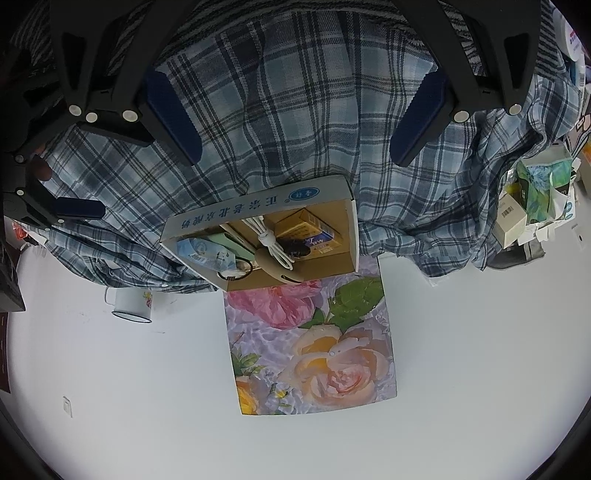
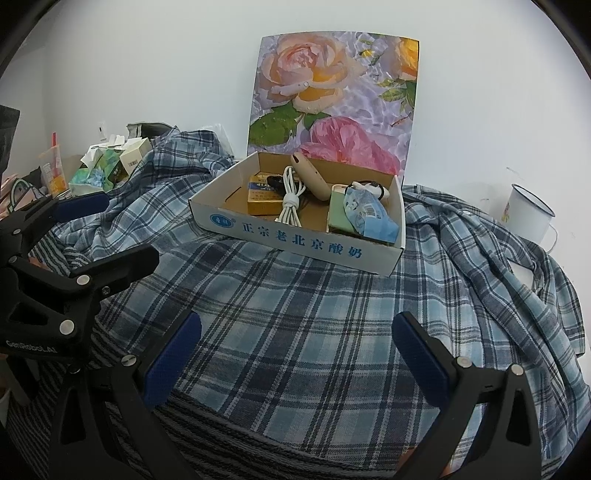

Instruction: Organize soft objects

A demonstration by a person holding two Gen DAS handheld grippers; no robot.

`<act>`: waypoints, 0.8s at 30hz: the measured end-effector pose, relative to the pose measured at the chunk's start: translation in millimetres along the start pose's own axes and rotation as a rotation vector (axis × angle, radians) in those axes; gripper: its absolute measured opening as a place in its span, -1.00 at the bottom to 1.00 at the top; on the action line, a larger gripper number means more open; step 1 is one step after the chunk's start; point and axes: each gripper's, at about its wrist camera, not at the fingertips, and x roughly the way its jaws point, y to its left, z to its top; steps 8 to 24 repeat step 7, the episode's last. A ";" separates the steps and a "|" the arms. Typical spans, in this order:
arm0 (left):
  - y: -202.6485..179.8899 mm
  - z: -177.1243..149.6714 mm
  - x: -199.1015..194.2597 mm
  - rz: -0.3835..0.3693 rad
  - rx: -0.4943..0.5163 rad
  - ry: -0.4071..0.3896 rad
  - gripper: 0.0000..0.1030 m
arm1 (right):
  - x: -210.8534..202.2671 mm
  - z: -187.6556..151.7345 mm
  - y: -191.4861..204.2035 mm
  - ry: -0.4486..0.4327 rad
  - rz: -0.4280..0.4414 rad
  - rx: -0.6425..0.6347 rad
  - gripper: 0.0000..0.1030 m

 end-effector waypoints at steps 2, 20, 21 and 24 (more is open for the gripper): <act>1.2 -0.8 0.1 0.000 -0.002 0.001 1.00 | 0.6 0.1 -0.6 0.003 0.000 0.005 1.00; 0.6 -0.3 0.4 -0.001 0.001 0.001 1.00 | 1.2 0.3 -1.1 0.007 -0.001 0.004 1.00; 0.6 -0.3 0.4 -0.001 0.001 0.001 1.00 | 1.2 0.3 -1.1 0.007 -0.001 0.004 1.00; 0.6 -0.3 0.4 -0.001 0.001 0.001 1.00 | 1.2 0.3 -1.1 0.007 -0.001 0.004 1.00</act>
